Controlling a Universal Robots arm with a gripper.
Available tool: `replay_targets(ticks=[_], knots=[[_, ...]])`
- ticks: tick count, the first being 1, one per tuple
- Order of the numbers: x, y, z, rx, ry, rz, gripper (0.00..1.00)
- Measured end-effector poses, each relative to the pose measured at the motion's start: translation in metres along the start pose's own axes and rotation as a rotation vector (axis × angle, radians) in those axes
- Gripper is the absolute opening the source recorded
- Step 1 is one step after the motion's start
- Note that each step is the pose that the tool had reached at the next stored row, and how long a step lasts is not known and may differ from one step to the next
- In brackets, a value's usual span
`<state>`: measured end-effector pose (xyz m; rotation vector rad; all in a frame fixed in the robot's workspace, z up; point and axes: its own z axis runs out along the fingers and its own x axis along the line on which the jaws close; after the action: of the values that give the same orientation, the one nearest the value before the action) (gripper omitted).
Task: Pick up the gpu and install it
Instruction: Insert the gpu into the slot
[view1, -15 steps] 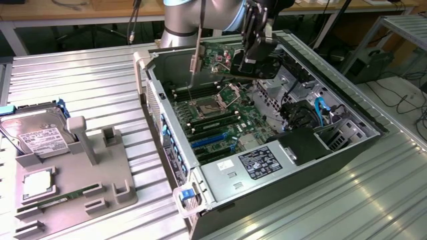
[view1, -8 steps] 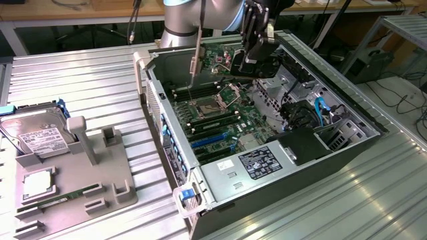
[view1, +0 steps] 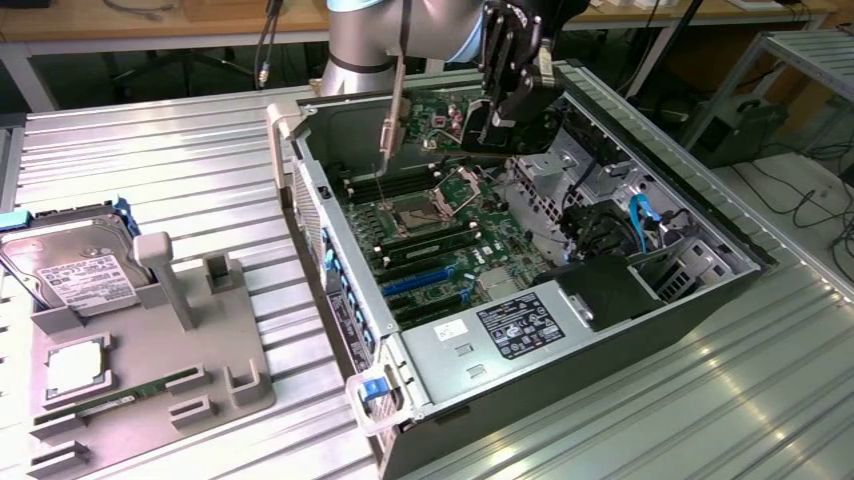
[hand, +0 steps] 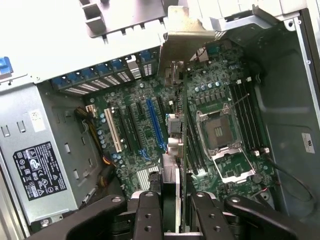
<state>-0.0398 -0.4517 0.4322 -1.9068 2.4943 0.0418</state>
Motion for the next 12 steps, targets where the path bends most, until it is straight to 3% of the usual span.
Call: replay_targets(ticks=[12], knots=[[0.0001,0.0,0.0,-0.0019,0.0021,-0.109,0.27]])
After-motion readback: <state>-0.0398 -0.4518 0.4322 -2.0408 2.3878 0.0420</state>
